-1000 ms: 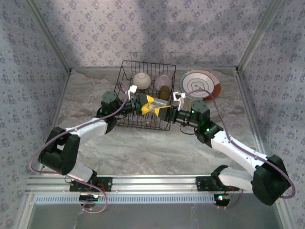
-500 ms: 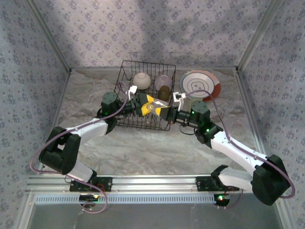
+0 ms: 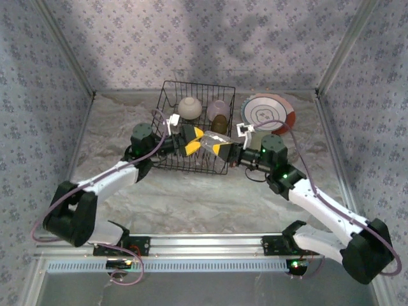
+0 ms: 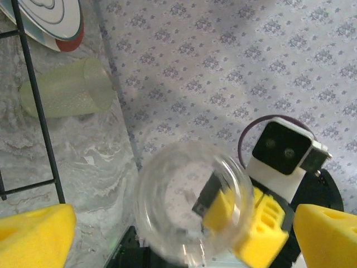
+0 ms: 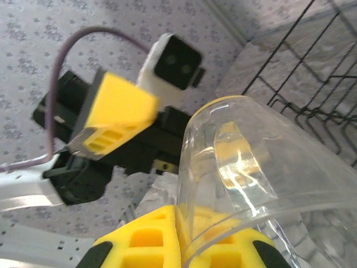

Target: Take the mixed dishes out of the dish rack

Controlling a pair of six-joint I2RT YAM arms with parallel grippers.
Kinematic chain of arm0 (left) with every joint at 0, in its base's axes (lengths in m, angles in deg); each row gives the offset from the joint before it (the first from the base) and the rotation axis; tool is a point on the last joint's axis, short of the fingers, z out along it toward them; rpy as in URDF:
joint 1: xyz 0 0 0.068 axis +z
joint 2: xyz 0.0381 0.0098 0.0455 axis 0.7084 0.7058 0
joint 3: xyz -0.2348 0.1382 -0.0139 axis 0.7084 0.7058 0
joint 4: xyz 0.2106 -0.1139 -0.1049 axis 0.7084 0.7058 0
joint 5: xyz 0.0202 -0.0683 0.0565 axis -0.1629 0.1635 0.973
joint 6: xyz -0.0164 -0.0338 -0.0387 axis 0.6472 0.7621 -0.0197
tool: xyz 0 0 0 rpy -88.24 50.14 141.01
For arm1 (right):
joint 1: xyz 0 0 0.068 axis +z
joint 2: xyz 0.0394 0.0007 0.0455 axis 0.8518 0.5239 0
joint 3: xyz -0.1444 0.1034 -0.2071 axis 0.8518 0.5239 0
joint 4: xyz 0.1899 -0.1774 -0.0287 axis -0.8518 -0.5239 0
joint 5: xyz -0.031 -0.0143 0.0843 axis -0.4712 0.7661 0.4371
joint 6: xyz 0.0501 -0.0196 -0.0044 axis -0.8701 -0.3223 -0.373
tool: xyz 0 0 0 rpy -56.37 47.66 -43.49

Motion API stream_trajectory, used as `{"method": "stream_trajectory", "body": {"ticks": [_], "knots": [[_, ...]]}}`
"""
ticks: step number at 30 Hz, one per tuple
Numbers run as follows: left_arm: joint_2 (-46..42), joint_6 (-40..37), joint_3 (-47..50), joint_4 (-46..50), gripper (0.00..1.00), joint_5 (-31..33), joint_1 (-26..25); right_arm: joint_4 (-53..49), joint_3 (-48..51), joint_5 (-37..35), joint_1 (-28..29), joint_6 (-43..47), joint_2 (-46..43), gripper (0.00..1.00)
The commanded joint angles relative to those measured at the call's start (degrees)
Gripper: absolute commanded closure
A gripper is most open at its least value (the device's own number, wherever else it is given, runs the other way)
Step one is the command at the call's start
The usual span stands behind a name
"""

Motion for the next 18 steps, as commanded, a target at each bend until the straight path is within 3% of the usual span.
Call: {"method": "stream_trajectory", "body": {"ticks": [1,8,10,18], "knots": [[-7.3,-14.5,-3.7,15.5,0.01,2.8,-0.1,-16.1,-6.3,-7.0,-1.4,7.3,-4.0,1.00],[-18.7,-35.5,-10.9,44.6,0.01,7.7,-0.3,-50.6,-19.1,-25.5,-7.6,14.6,-3.2,1.00],[-20.9,-39.8,-12.4,50.7,0.01,8.7,-0.5,-57.5,-22.6,-27.1,-10.4,15.7,-1.1,1.00],[-27.9,-49.1,-11.7,61.2,0.01,11.3,-0.5,-69.8,-32.4,-40.2,-16.7,20.9,6.9,1.00]]}}
